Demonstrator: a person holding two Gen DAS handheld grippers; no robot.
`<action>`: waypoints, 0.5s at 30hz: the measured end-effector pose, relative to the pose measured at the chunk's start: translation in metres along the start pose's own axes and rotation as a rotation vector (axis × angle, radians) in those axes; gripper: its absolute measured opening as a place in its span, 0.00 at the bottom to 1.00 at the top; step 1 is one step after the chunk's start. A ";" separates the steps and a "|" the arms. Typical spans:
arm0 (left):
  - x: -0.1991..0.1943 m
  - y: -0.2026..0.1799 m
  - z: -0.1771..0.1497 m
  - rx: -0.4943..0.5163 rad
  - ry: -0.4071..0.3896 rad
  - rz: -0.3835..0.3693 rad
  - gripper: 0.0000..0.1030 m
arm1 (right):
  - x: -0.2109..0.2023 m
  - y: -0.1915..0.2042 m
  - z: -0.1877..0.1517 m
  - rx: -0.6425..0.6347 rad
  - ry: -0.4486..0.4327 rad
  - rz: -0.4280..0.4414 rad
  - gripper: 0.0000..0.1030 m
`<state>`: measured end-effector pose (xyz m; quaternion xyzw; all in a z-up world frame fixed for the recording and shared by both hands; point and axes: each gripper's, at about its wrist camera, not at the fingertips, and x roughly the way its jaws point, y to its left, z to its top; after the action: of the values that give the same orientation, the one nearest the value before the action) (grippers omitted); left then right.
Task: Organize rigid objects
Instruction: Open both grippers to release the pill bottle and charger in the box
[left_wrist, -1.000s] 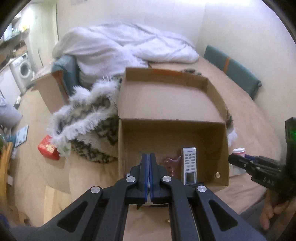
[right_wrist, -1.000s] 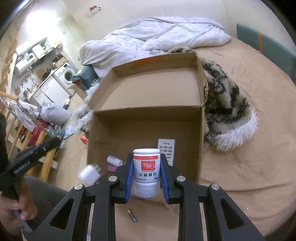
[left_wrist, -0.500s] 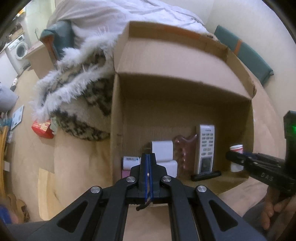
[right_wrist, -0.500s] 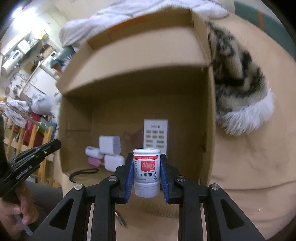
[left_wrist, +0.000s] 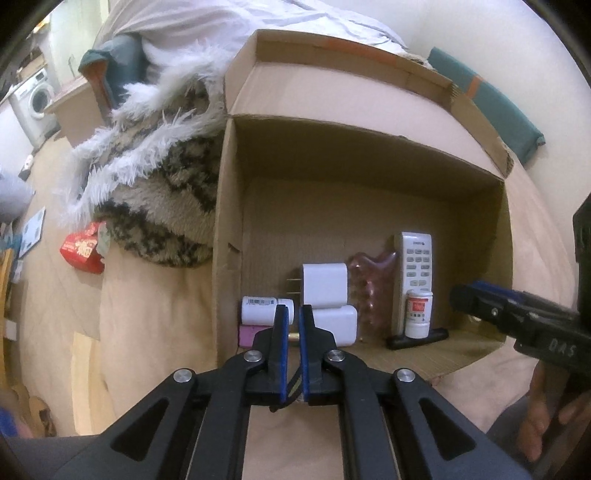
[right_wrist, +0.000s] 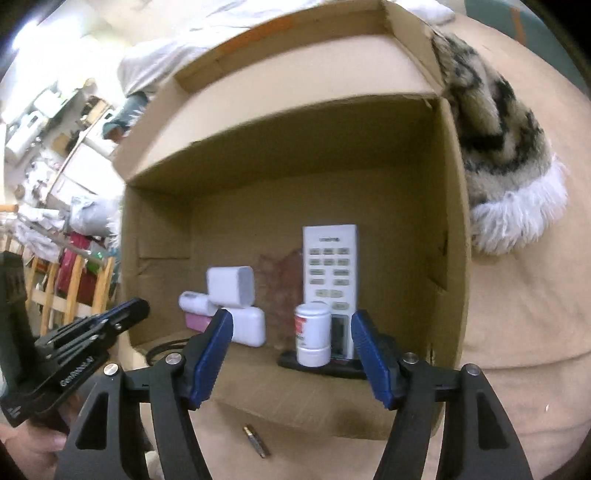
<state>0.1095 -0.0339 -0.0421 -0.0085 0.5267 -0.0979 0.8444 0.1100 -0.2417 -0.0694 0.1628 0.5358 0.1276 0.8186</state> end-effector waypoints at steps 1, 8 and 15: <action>-0.001 -0.001 0.000 0.002 -0.003 0.000 0.07 | -0.001 0.000 0.000 0.000 -0.006 -0.002 0.68; -0.007 -0.006 0.000 0.012 -0.031 0.030 0.32 | -0.008 -0.002 0.000 0.002 -0.054 -0.040 0.68; -0.014 -0.005 -0.001 -0.013 -0.062 0.020 0.59 | -0.019 0.001 0.001 -0.019 -0.110 -0.047 0.68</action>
<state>0.1013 -0.0367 -0.0292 -0.0121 0.5010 -0.0858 0.8611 0.1037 -0.2480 -0.0523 0.1492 0.4923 0.1043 0.8512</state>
